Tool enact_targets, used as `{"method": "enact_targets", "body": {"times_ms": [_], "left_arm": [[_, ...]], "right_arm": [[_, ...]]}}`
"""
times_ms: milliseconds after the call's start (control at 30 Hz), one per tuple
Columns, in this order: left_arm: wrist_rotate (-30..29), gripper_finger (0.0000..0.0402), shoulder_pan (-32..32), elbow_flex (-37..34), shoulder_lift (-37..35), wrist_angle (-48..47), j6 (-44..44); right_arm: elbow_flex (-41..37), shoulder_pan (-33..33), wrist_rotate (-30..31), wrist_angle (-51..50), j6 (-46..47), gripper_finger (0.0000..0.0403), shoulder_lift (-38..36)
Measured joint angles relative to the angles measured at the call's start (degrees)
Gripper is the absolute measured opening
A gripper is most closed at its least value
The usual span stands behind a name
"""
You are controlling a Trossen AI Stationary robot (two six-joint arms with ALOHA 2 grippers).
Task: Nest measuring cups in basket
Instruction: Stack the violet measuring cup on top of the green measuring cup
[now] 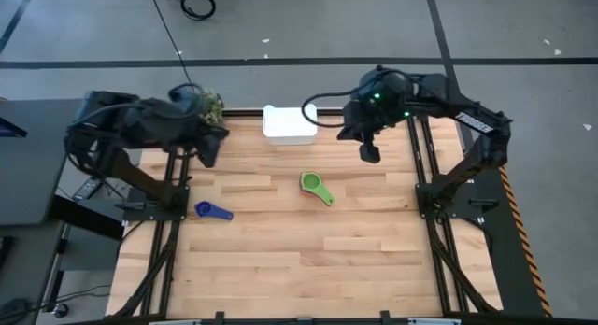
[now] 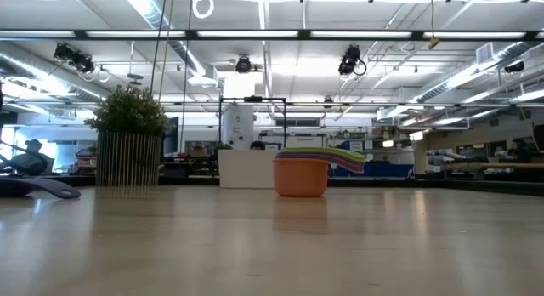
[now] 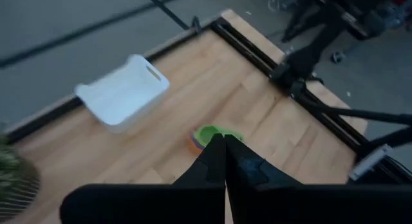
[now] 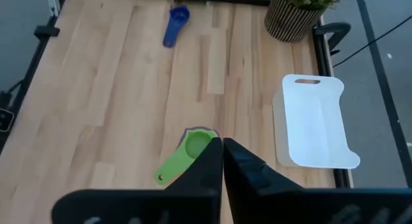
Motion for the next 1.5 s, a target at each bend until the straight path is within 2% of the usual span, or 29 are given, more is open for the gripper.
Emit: {"method": "enact_targets", "body": {"times_ms": [133, 300, 567, 800, 1000, 1100, 1267, 1500], "left_arm": [[-4.0, 0.0002, -1.9, -7.7, -6.0, 0.0, -2.1], [-8.3, 0.0002, -3.7, -20.8, -16.2, -0.1, -8.8], [-8.1, 0.0002, -5.9, -39.2, -30.4, 0.0, -17.0], [1.0, 0.0002, -5.9, -53.0, -38.5, 0.0, -22.5], [17.2, 0.0003, -5.9, -64.6, -39.7, 0.2, -28.2], [23.9, 0.0008, -5.9, -70.4, -39.6, 1.3, -28.0], [27.0, 0.0014, -5.9, -78.4, -39.6, 5.4, -24.8], [33.4, 0.0034, -5.9, -84.7, -39.6, 17.0, -24.6]], "right_arm": [[0.0, 0.0, 0.0, -0.4, 0.4, 0.002, -1.0], [0.0, 0.0, 0.0, -1.1, 0.8, 0.0015, -0.9], [0.0, 0.0, 0.0, -2.7, 3.3, 0.0012, -0.3], [0.0, 0.0, 0.0, -7.4, 3.4, 0.0012, -0.5], [0.0, 0.0, 0.0, -8.1, 4.8, 0.0011, -0.5], [0.0, 0.0, 0.0, -8.1, 4.8, 0.0011, -0.5], [0.0, 0.0, 0.0, -7.8, 4.8, 0.0011, -0.5], [0.0, 0.0, -0.1, -7.7, 4.8, 0.0011, -0.5]]}}
